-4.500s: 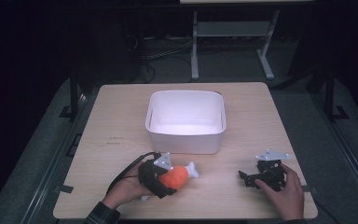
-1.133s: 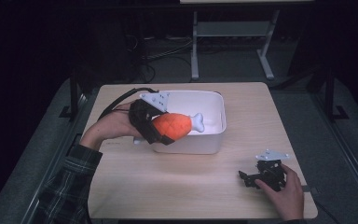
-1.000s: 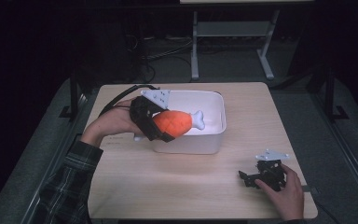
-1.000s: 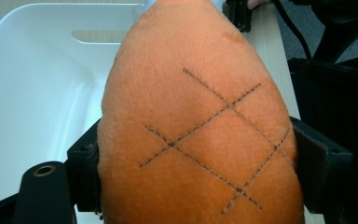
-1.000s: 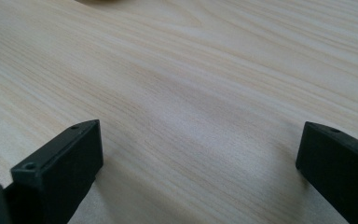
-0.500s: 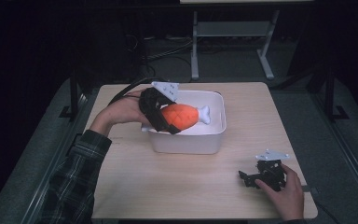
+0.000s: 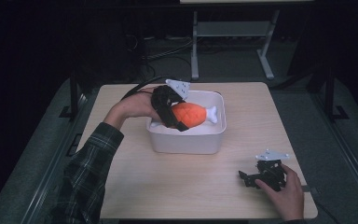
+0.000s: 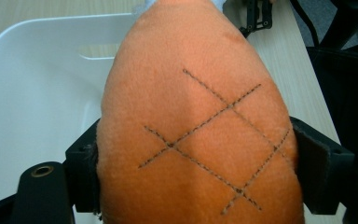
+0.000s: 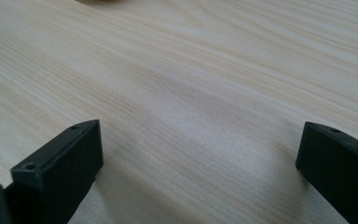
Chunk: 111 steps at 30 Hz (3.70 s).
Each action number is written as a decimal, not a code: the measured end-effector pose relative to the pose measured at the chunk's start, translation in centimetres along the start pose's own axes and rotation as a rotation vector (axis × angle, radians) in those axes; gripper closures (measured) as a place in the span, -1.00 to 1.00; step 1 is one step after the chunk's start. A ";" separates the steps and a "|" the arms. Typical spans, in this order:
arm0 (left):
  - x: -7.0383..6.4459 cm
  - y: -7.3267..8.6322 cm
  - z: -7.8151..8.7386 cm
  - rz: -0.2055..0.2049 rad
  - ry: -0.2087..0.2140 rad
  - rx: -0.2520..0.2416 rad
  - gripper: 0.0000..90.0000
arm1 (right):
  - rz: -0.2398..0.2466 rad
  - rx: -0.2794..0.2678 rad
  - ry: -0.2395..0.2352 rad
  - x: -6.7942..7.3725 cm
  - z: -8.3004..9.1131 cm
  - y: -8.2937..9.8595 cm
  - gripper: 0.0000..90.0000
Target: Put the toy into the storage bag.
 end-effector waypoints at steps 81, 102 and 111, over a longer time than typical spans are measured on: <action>-1.6 3.5 2.4 0.177 -0.128 -0.049 -0.70 | 0.001 0.000 0.000 0.0 0.0 0.0 -1.00; -4.7 9.1 2.6 0.349 -0.297 -0.200 -0.71 | 0.001 0.001 0.000 0.0 0.0 0.0 -1.00; -6.7 12.5 2.5 0.438 -0.357 -0.257 -0.70 | 0.002 0.000 0.003 0.0 0.0 0.0 -1.00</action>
Point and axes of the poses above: each handheld gripper's, and its own axes: z roughly backward along the jaws, y roughly out of its underside, x roughly to its left, the point moved 4 cm from there along -z, roughly forward along the jaws, and after that the axes turned 7 degrees about x, right-handed, at the moved point
